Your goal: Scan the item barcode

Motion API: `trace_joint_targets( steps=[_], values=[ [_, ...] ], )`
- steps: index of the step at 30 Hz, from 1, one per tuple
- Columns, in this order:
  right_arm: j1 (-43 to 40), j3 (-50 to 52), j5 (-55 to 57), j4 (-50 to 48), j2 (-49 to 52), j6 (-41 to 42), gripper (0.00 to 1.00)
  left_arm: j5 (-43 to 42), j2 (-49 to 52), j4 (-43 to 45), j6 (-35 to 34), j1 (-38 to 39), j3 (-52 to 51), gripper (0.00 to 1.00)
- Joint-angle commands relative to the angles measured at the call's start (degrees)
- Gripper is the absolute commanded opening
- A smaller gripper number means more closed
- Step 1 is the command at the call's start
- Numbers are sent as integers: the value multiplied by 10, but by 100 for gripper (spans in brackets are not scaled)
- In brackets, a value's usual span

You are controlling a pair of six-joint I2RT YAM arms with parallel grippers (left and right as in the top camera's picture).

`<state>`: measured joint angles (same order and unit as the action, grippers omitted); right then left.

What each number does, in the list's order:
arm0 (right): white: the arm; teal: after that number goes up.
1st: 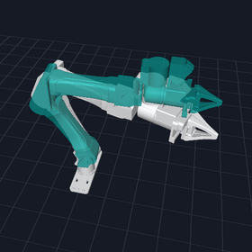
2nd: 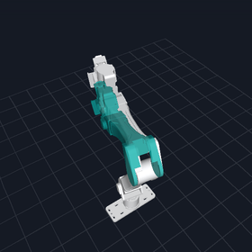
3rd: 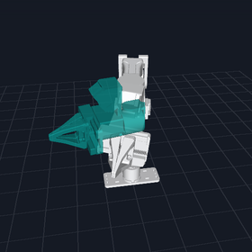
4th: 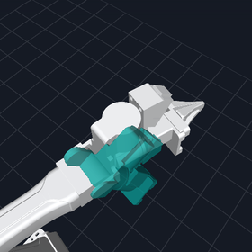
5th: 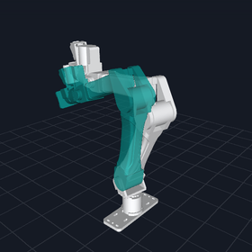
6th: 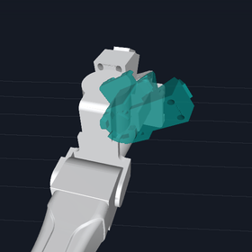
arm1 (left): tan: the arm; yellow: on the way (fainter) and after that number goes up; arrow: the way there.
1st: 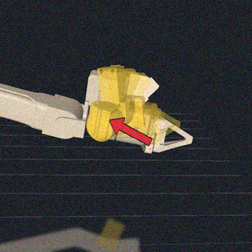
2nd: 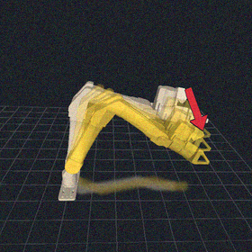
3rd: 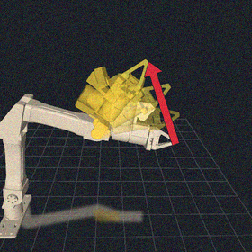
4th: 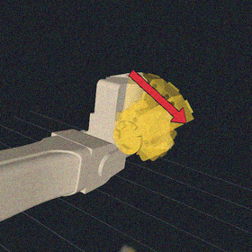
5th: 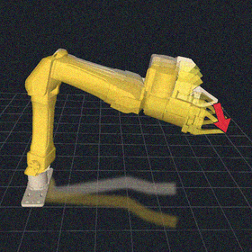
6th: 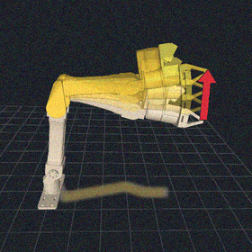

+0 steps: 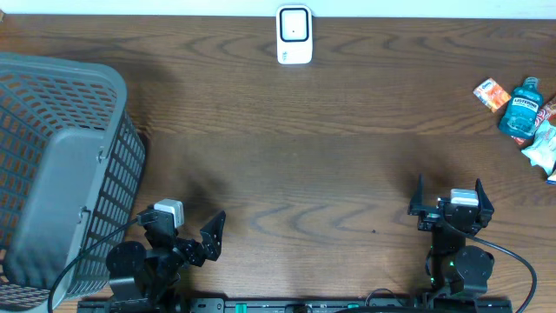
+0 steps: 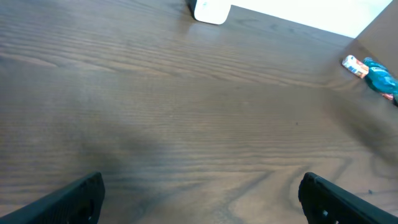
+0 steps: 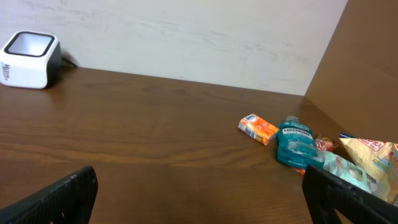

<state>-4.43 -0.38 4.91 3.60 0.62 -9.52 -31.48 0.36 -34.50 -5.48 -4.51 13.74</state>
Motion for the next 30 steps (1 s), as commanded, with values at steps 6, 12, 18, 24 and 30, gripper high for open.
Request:
trace_joint_targets(
  steps=[6, 12, 18, 24, 30],
  values=[
    [-4, 1, 3, 2, -3, -4, 99, 85, -2, 174, 29, 0, -56, 99],
    [-4, 1, 3, 2, -3, -4, 99, 181, -2, 299, 29, 10, -125, 99],
    [-4, 1, 3, 2, -3, -4, 99, 278, -2, 307, 40, 19, -135, 99],
    [-4, 1, 3, 2, -3, -4, 99, 282, -2, 305, 72, 21, -135, 99],
    [-4, 1, 3, 2, -3, -4, 99, 285, -2, 306, 72, 24, -135, 99]
  ],
)
